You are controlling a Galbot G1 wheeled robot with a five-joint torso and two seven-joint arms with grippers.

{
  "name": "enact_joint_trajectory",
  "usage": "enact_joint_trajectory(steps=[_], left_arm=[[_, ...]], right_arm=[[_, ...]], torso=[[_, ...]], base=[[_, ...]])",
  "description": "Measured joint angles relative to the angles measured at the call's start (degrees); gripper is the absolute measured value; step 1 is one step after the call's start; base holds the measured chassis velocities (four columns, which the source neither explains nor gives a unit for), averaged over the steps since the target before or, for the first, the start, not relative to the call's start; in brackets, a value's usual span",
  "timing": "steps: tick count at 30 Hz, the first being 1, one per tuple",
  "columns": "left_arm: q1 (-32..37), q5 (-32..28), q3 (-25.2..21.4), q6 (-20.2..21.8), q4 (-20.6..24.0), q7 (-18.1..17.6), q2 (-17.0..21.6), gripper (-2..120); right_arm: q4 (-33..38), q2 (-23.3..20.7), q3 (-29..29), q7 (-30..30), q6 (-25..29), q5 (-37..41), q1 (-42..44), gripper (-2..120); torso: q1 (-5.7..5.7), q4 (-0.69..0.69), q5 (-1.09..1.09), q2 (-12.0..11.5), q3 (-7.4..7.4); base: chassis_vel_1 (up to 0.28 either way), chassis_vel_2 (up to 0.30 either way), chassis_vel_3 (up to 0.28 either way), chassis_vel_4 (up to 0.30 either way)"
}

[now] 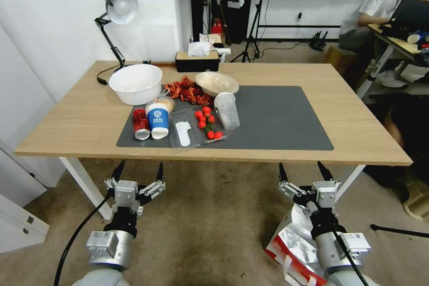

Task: Pick up the food delivery bag from the floor and place it on the table.

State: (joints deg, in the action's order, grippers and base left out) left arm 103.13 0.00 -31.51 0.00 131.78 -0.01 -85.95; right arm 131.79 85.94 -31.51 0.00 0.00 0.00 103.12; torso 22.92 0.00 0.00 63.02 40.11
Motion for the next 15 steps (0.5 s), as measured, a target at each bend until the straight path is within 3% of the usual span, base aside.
enact_joint_trajectory(steps=[15], left_arm=[[0.0,0.0,0.0,0.0,0.0,0.0,0.0,100]], right_arm=[[0.0,0.0,0.0,0.0,0.0,0.0,0.0,100]], torso=[[0.00,0.00,0.00,0.0,0.00]], base=[[0.000,0.000,0.000,0.000]])
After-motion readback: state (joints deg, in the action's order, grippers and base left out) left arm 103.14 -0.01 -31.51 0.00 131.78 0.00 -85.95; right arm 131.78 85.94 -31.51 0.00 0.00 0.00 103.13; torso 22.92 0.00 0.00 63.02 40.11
